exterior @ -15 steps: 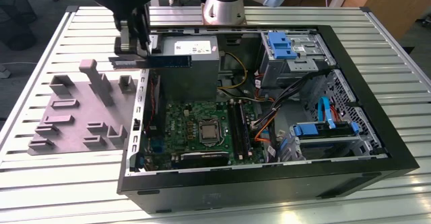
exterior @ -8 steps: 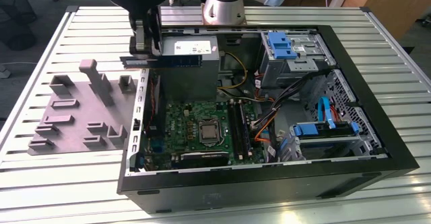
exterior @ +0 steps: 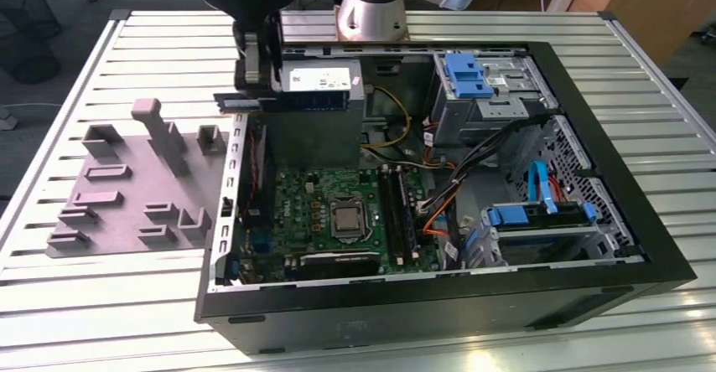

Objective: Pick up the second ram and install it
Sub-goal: 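Pick up the second ram and move it above second insertion slot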

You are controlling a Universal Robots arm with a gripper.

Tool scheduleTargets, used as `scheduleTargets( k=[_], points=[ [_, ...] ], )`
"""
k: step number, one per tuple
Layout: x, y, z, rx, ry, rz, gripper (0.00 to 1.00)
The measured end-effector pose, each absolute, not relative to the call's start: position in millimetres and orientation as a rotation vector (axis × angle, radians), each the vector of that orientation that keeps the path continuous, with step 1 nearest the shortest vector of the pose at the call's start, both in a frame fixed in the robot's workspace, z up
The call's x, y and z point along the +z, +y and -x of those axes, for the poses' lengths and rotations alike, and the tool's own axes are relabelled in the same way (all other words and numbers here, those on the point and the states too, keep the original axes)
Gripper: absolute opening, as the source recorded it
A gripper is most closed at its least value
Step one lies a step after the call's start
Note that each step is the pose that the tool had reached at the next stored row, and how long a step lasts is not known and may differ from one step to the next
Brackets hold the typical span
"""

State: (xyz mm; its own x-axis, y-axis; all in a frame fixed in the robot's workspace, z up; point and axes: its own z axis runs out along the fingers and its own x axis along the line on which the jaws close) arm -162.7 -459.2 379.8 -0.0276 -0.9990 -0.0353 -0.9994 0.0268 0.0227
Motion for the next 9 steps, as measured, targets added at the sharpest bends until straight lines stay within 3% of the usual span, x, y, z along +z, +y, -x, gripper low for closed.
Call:
scheduleTargets(
  k=[9],
  points=[
    [379.7, -458.8, 151.9, 0.064, 2.245, 2.183, 0.14]
  ],
)
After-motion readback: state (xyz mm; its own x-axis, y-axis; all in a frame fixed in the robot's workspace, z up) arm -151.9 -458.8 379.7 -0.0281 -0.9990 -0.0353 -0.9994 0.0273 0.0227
